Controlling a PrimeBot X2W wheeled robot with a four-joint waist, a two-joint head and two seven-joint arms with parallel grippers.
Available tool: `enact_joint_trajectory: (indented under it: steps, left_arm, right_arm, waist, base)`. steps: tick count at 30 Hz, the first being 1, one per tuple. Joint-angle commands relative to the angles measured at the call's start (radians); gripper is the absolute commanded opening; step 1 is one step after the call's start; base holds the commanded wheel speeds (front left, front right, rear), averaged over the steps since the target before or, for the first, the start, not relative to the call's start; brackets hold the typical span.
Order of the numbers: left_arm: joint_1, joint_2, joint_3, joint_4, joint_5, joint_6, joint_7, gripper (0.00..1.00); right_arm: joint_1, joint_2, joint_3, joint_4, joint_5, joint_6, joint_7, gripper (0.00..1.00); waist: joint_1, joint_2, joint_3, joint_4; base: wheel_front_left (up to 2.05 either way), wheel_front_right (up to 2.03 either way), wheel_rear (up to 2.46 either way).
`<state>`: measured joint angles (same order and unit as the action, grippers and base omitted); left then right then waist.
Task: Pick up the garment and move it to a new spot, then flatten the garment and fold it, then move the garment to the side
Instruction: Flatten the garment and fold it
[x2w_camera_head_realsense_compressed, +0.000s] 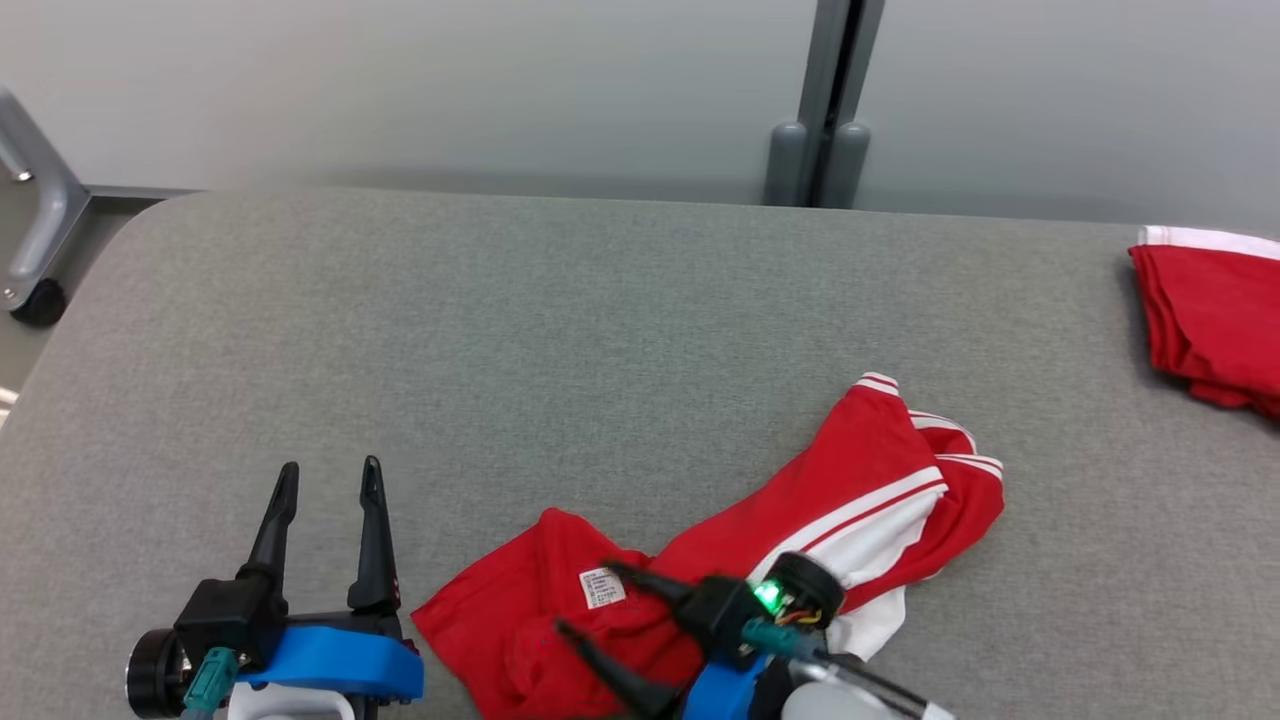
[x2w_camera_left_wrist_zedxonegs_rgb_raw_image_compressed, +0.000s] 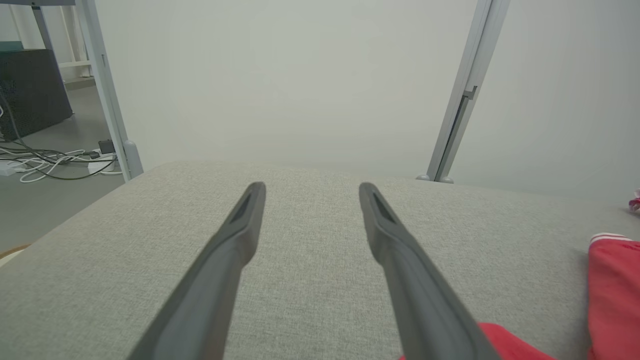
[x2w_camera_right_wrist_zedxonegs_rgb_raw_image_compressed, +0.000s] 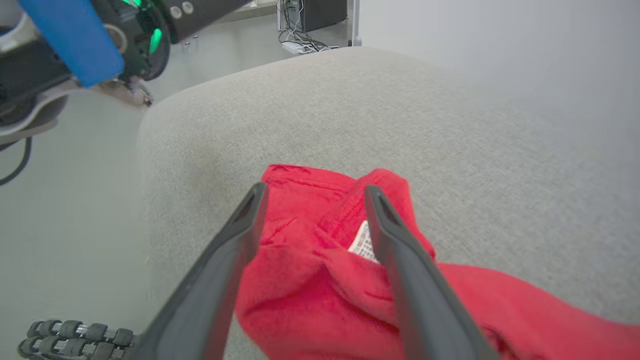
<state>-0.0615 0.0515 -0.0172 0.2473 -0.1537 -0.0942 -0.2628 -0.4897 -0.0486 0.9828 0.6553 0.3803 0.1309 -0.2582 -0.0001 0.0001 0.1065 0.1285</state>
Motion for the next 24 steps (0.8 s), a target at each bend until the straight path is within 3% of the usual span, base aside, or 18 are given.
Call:
enact_joint_trajectory:
  steps: [1,2,5,7,8,15,19,24]
  left_arm:
    - [0.016,-0.002,0.004,-0.006,0.008,0.002,-0.003,1.00]
    - [0.016,-0.002,0.004,-0.006,0.008,0.002,-0.003,1.00]
    - [0.020,-0.002,0.015,-0.012,0.014,0.000,-0.003,1.00]
    - [0.032,-0.002,0.024,-0.014,0.019,-0.004,-0.003,1.00]
    - [0.032,-0.002,0.024,-0.014,0.019,-0.004,-0.003,1.00]
    - [0.044,-0.002,0.038,-0.020,0.031,-0.009,-0.003,1.00]
    - [0.050,-0.002,0.043,-0.019,0.032,-0.013,-0.003,1.00]
    - [0.052,-0.002,0.045,-0.017,0.035,-0.016,-0.003,1.00]
  right_arm:
    - [0.029,-0.004,-0.078,-0.010,-0.028,0.000,-0.007,1.00]
    - [0.029,-0.004,-0.078,-0.010,-0.028,0.000,-0.007,1.00]
    - [0.068,-0.016,-0.232,-0.051,-0.087,0.000,-0.007,1.00]
    - [0.128,-0.045,-0.396,-0.114,-0.144,0.000,-0.007,1.00]
    - [0.128,-0.045,-0.396,-0.114,-0.144,0.000,-0.007,1.00]
    - [0.302,-0.063,-0.705,-0.245,-0.247,0.000,-0.007,1.00]
    - [0.394,-0.049,-0.807,-0.276,-0.283,0.000,-0.007,1.00]
    - [0.448,-0.033,-0.849,-0.301,-0.312,0.000,-0.004,1.00]
  waist:
    - [0.0001,-0.0001,-0.013,-0.019]
    - [0.0001,-0.0001,-0.013,-0.019]
    - [0.0001,-0.0001,-0.019,-0.035]
    - [0.0001,-0.0001,-0.023,-0.048]
    - [0.0001,-0.0001,-0.023,-0.048]
    - [0.0001,-0.0001,-0.024,-0.069]
    - [0.0001,-0.0001,-0.026,-0.074]
    - [0.0001,-0.0001,-0.028,-0.080]
  base:
    - [0.00,0.00,0.00]
    - [0.00,0.00,0.00]
    - [0.00,0.00,0.00]
    - [0.00,0.00,0.00]
    - [0.00,0.00,0.00]
    - [0.00,0.00,0.00]
    - [0.00,0.00,0.00]
    - [0.00,0.00,0.00]
